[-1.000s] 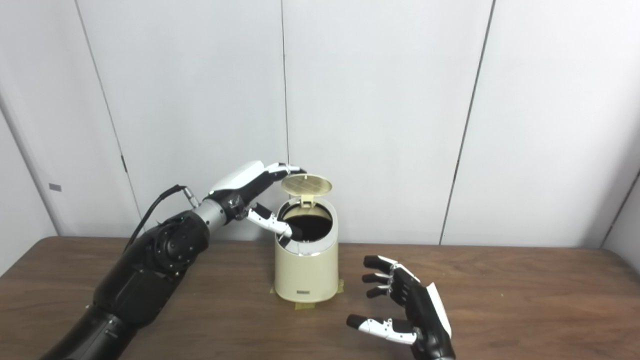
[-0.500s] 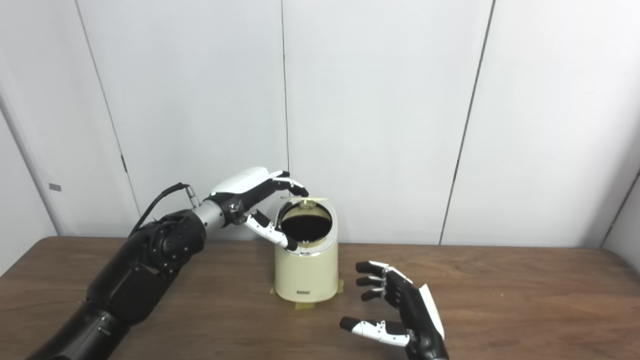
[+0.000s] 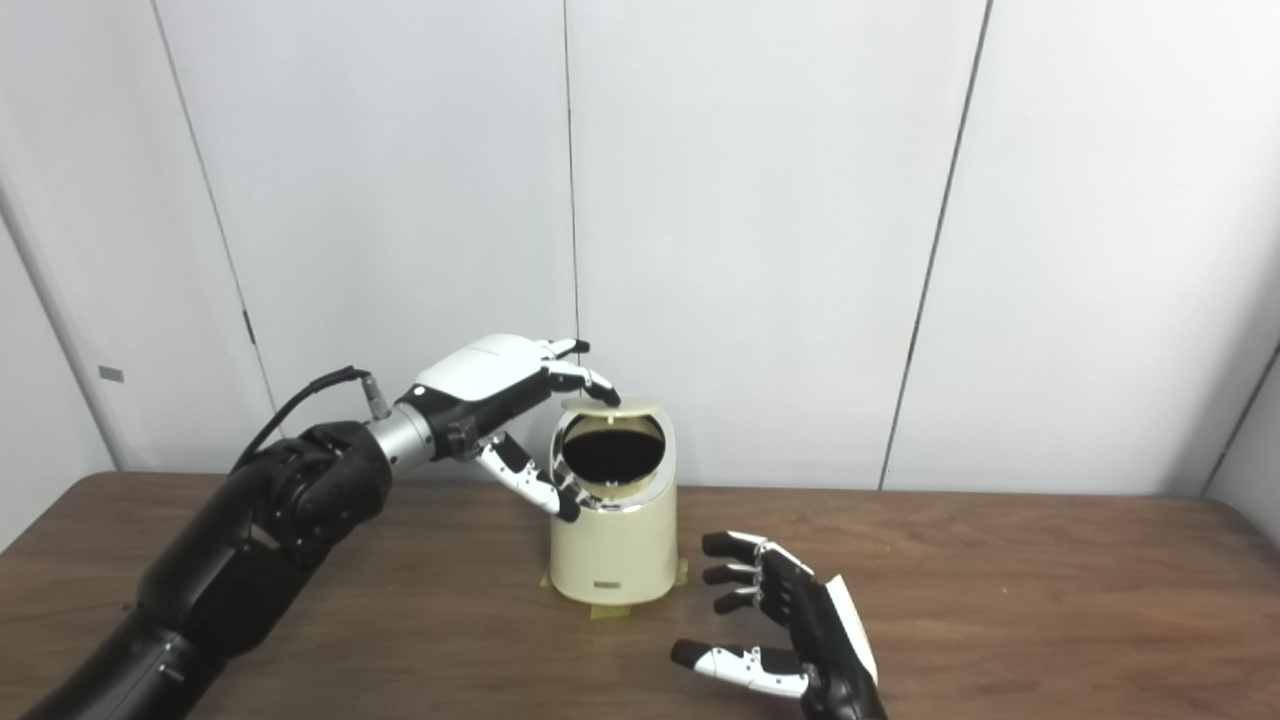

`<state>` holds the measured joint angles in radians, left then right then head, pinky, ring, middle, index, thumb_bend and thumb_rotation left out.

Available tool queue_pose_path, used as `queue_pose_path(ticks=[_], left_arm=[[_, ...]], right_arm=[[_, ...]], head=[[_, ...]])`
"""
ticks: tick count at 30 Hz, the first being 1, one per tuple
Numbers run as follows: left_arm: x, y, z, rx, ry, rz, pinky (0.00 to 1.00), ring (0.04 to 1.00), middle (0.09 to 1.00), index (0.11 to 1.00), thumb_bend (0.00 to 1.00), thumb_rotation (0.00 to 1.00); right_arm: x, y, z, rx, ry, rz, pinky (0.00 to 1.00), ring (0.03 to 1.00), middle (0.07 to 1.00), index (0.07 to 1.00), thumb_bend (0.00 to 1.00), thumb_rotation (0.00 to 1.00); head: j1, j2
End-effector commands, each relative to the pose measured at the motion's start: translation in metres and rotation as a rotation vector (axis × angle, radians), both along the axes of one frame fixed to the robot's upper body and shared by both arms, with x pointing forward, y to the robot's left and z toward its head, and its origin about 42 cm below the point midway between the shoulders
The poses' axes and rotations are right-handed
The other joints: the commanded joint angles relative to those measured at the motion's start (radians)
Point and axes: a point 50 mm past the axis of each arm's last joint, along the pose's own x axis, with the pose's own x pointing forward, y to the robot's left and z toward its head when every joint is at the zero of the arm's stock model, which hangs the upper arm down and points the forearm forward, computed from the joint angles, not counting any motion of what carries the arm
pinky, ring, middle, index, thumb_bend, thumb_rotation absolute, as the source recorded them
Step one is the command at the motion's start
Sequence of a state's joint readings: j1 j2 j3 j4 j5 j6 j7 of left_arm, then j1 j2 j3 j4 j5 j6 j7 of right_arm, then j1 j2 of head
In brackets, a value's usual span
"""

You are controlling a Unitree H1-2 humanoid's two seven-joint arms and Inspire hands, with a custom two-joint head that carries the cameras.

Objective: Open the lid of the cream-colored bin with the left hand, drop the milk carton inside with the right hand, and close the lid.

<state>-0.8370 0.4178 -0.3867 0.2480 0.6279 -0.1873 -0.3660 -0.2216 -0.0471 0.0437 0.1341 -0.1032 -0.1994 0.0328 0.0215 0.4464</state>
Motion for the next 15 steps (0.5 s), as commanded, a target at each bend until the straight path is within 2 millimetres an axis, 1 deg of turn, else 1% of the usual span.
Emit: queue_pose_path(ticks=[1, 4, 6, 10, 13, 15], left_arm=[[-0.002, -0.003, 0.025, 0.000, -0.093, -0.037, 1.00, 1.000, 0.817, 0.784, 0.95, 0.32], [-0.004, -0.004, 0.019, -0.001, -0.095, -0.052, 1.00, 1.000, 0.813, 0.782, 0.96, 0.32], [-0.007, -0.005, 0.013, -0.003, -0.088, -0.059, 1.00, 1.000, 0.807, 0.780, 0.96, 0.34], [-0.014, -0.012, 0.001, 0.023, -0.074, -0.088, 1.00, 1.000, 0.805, 0.789, 0.95, 0.32], [-0.019, -0.016, -0.010, 0.047, -0.087, -0.123, 1.00, 1.000, 0.787, 0.779, 0.95, 0.30], [-0.021, -0.018, -0.017, 0.083, -0.089, -0.125, 1.00, 1.000, 0.795, 0.783, 0.94, 0.32]], right_arm=[[0.010, 0.007, 0.025, 0.012, -0.088, 0.006, 0.55, 0.677, 0.752, 0.708, 0.79, 0.22], [0.010, 0.007, 0.026, 0.016, -0.084, 0.006, 0.54, 0.671, 0.752, 0.711, 0.78, 0.21], [0.010, 0.008, 0.026, 0.028, -0.076, 0.006, 0.55, 0.674, 0.753, 0.709, 0.80, 0.22], [0.009, 0.009, 0.028, 0.026, -0.087, 0.005, 0.54, 0.677, 0.751, 0.702, 0.79, 0.21], [0.009, 0.010, 0.030, 0.021, -0.095, 0.002, 0.55, 0.681, 0.750, 0.692, 0.77, 0.17], [0.009, 0.009, 0.031, 0.022, -0.102, 0.000, 0.56, 0.686, 0.750, 0.688, 0.76, 0.17]], head=[[0.000, 0.001], [-0.003, 0.002], [-0.004, 0.002], [-0.007, 0.009], [-0.009, 0.012], [-0.009, 0.012]])
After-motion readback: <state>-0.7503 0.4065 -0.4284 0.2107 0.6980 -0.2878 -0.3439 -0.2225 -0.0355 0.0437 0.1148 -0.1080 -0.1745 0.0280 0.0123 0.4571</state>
